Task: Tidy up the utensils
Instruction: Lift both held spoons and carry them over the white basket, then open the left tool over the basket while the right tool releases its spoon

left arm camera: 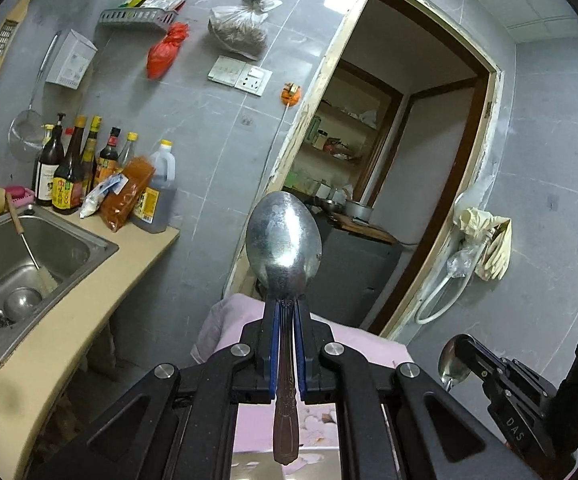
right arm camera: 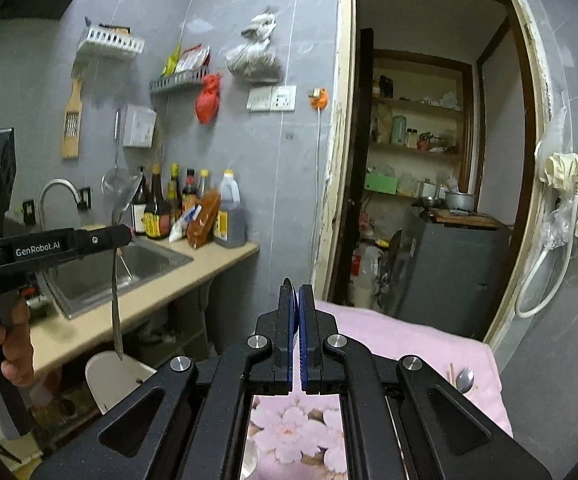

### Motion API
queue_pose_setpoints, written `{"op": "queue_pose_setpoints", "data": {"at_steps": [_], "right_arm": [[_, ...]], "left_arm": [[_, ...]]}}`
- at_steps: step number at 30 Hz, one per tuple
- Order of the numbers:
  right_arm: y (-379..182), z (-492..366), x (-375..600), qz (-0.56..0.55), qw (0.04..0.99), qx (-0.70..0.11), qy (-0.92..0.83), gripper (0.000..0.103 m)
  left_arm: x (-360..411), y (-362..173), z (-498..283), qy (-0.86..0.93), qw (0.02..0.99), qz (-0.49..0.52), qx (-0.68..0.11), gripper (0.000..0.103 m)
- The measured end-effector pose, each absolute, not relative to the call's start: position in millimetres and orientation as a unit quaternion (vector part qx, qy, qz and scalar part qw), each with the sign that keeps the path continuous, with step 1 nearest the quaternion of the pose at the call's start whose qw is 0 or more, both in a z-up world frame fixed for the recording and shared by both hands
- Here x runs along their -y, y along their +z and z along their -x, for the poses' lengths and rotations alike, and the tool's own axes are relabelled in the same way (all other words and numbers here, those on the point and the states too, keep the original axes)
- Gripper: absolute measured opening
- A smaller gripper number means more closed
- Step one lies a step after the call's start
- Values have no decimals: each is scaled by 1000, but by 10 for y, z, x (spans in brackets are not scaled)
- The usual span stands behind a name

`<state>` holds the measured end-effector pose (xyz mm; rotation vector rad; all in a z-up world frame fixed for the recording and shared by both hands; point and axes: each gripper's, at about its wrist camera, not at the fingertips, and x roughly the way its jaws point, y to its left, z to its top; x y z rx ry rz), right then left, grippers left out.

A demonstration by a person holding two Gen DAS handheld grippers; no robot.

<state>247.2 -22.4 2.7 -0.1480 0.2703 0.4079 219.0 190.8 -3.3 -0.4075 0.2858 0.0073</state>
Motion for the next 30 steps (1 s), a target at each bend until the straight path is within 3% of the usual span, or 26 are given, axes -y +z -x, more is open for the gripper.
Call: {"op": "queue_pose_setpoints", "data": {"at_steps": [10,25,28,30], "right_arm": [[-242,-2498,211,75,965,-154,200,2],[-532,-2547,181,63,948,-207,234,4],[-553,-2536,210,53,945,-215,242,9],[-551,-2531,234,42,944,-218,243,26]], "left_arm": [[-1760,-473,-2177,15,969,171,-175,7],[-1597,-668,-2064,12,965,129,-230,7],[-1601,-695,-2034,12,960,139,-244,8],[-1602,-708,-2016,14,956,145,-253,8]]}}
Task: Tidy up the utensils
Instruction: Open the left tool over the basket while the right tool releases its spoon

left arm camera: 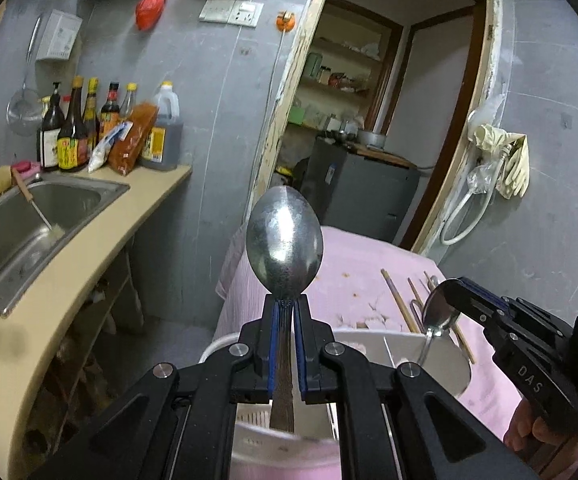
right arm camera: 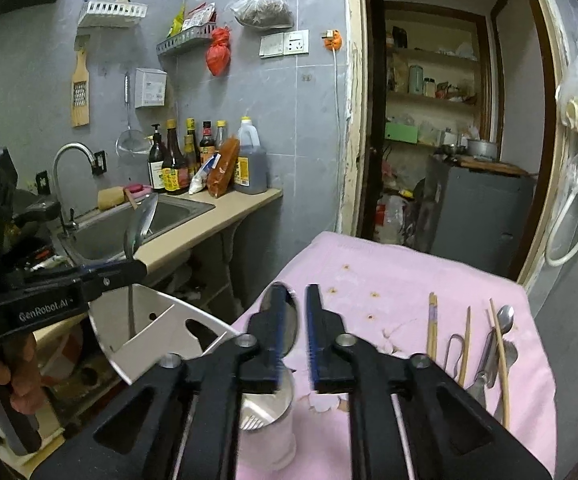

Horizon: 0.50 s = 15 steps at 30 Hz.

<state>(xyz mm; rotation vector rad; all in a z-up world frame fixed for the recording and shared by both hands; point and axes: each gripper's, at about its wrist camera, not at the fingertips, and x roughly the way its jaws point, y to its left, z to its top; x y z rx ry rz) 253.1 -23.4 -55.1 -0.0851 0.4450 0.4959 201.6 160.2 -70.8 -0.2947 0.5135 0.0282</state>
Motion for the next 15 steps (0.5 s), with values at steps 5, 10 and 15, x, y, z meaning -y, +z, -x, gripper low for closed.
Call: {"op": "queue_pose_setpoints", "data": {"at_steps": [5,10,15], "right_arm": [[-553,-2498,355,18,945,-225,239,32],[-478,-2466,549,-1,949,-223,225,44],[-310,-2452,790,-10,955,-207,213,75]], "left_arm": [[-1549,-723,-1935,13,953,154,-260,28],[-1471,-657,-1873,17,954,156,-254,42],[-1358,-510,-1852,28,959,153,-238,62]]}}
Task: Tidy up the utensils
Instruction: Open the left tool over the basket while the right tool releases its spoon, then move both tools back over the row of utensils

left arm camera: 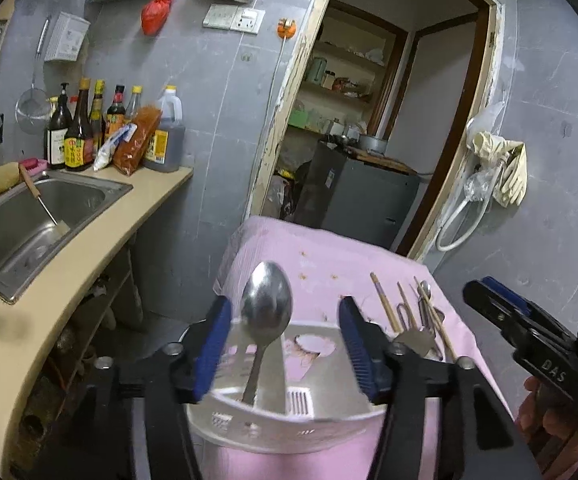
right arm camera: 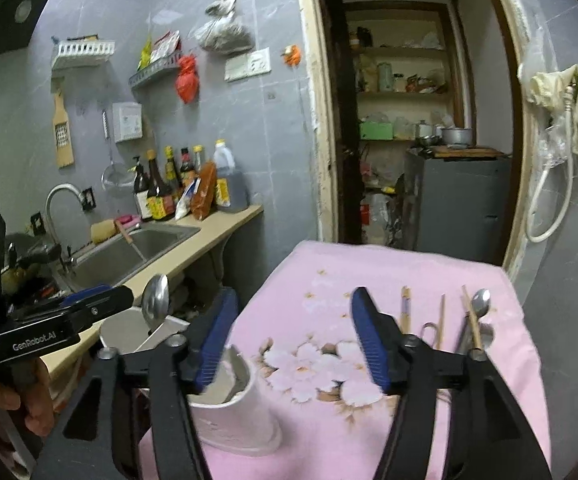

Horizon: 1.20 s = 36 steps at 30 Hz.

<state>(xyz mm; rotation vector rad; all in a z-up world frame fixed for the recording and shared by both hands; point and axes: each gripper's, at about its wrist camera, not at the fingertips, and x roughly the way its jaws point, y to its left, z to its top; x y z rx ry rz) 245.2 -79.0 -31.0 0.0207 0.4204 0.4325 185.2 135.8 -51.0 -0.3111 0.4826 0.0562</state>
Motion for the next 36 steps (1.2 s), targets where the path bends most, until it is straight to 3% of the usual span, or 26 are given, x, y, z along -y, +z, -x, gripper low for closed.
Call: {"op": "queue_pose_setpoints", "data": {"at_steps": [2,4,7,10,24,36], "right_arm": [[-244,-2444,915,-9,959,-195,207,88],[-181,-2446,1043,-6,962,-186,198,90],[-81,-2448,1251,-8,969,-172,179,100],[13,-2452,1494,-9,975,-159,157,101],[225,-2697,2479,3,991,-118,68,102],[-160,-3281,3124,-20,989,-137,42,102]], "left_arm": [[-1297,-438,-1853,33,961,154,-226,74],[-1213,-378,-1867,37,965,150,-213,86],[-1054,-294,-1928,43,969,141,-200,95],[-863,-226,-1987,50,973,135,-183,100],[180,25,-2428,28,987,107,-120,102],[785,-190,-3014,43,984,114,-127,102]]}}
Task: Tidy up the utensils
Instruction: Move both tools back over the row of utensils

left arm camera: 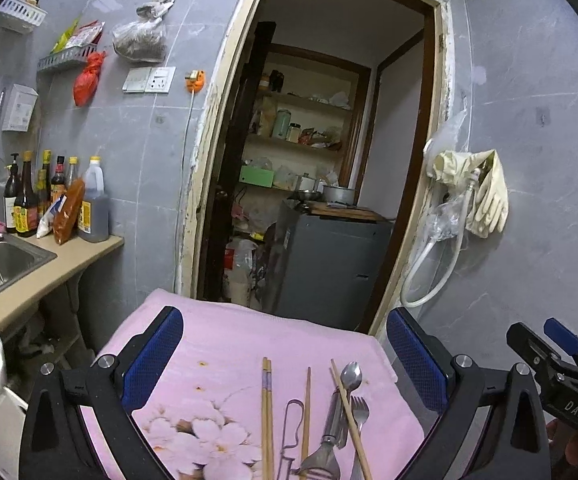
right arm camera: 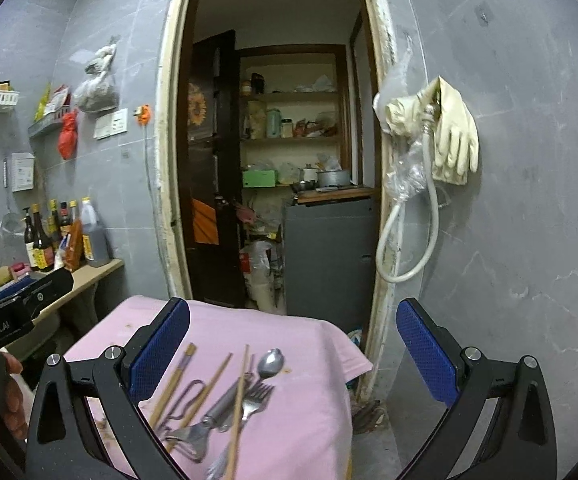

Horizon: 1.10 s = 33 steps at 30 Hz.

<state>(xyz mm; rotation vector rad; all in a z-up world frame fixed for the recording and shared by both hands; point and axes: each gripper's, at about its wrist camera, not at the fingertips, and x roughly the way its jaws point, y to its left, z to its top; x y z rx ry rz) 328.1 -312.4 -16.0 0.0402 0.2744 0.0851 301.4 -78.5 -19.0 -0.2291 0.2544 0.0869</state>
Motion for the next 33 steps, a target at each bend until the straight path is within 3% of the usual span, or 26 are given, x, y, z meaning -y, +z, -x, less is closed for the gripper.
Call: {"op": "queue_pose_setpoints", "data": {"at_steps": [18,25,33], "right_arm": [[-1378,-4323,3100,-59,950,-278,133,102],[-1802,-4576,2971,-75,918,-350,173,100],[-2117,-4678,2882,-89,892,-397,199,64]], "left_arm": [[821,-1124,-3960,84,959,123,-241,100],[778,-1445,-4245,74,941,131,-304,74],[736,-1716,-4471,50,916,152,-368,38]]}}
